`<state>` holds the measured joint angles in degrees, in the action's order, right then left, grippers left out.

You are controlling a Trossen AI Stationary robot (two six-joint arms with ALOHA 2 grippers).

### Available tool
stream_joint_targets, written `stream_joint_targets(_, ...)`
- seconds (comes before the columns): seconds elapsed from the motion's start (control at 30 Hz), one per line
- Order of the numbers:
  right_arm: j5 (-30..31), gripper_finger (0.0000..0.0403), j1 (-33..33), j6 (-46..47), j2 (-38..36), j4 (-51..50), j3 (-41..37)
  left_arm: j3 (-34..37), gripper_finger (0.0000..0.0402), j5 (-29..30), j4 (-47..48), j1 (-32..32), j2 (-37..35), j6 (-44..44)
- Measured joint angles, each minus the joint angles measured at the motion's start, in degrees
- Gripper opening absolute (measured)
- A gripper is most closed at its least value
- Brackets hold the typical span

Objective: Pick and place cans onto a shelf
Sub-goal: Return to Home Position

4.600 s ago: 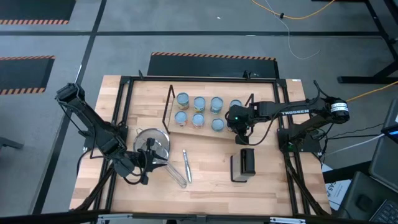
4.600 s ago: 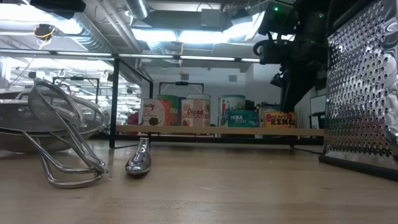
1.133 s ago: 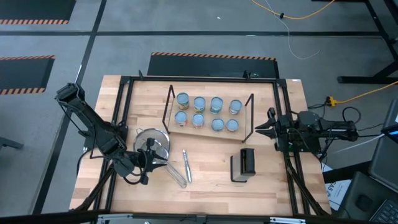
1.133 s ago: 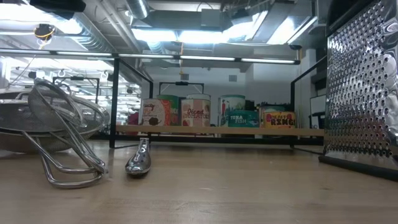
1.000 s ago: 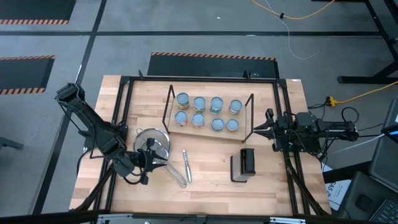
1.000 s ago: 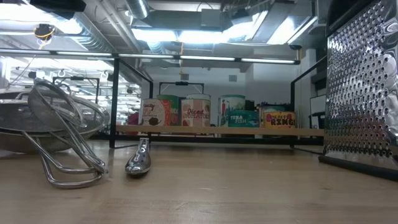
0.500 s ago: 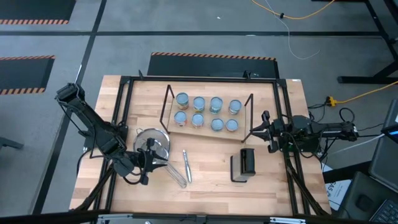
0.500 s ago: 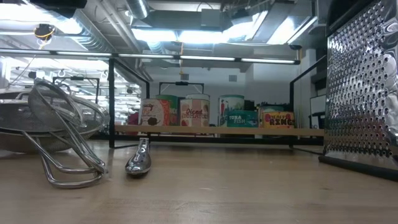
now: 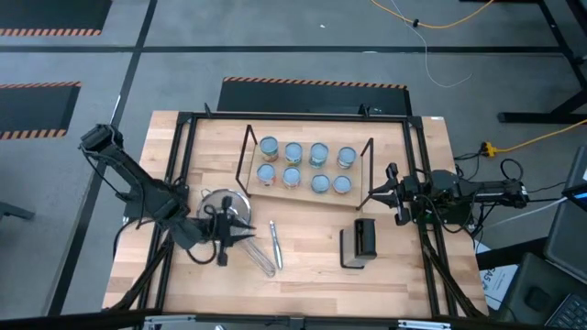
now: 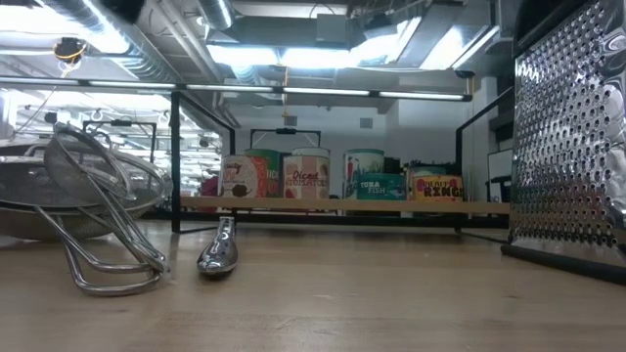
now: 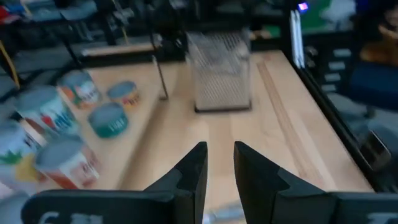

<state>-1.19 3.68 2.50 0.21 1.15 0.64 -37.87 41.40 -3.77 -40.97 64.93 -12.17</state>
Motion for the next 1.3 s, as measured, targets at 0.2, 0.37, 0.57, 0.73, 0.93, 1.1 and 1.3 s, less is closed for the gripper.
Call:
stream_joint_targets(0.2, 0.0, 0.0062, 0.0, 0.0, 0.0, 0.0, 0.0, 0.0, 0.0072, -0.6, -12.0, 8.2, 0.0, 13.6)
stream_joint_targets(0.37, 0.0, 0.0062, 0.0, 0.0, 0.0, 0.0, 0.0, 0.0, 0.0072, -0.4, -20.5, 14.6, -1.7, 26.1)
stream_joint_targets(0.57, 0.0, 0.0062, 0.0, 0.0, 0.0, -0.1, 0.0, 0.0, 0.0072, -0.5, -20.6, 17.6, -9.9, 34.4)
stream_joint_targets(0.73, 0.0, 0.0062, 0.0, 0.0, 0.0, -0.1, 0.0, 0.0, 0.0072, -0.5, -13.2, 17.6, -20.2, 36.9)
stream_joint_targets(0.93, 0.0, 0.0062, 0.0, 0.0, 0.0, -0.1, 0.0, 0.0, 0.0072, -0.4, 2.9, 17.6, -32.5, 32.2)
stream_joint_targets(1.1, 0.0, 0.0062, 0.0, 0.0, 0.0, -0.1, 0.0, 0.0, 0.0072, -1.9, 16.3, 17.6, -40.3, 25.6)
stream_joint_targets(1.3, 0.0, 0.0062, 0.0, 0.0, 0.0, -0.1, 0.0, 0.0, 0.0072, -8.8, 28.0, 17.6, -45.9, 20.3)
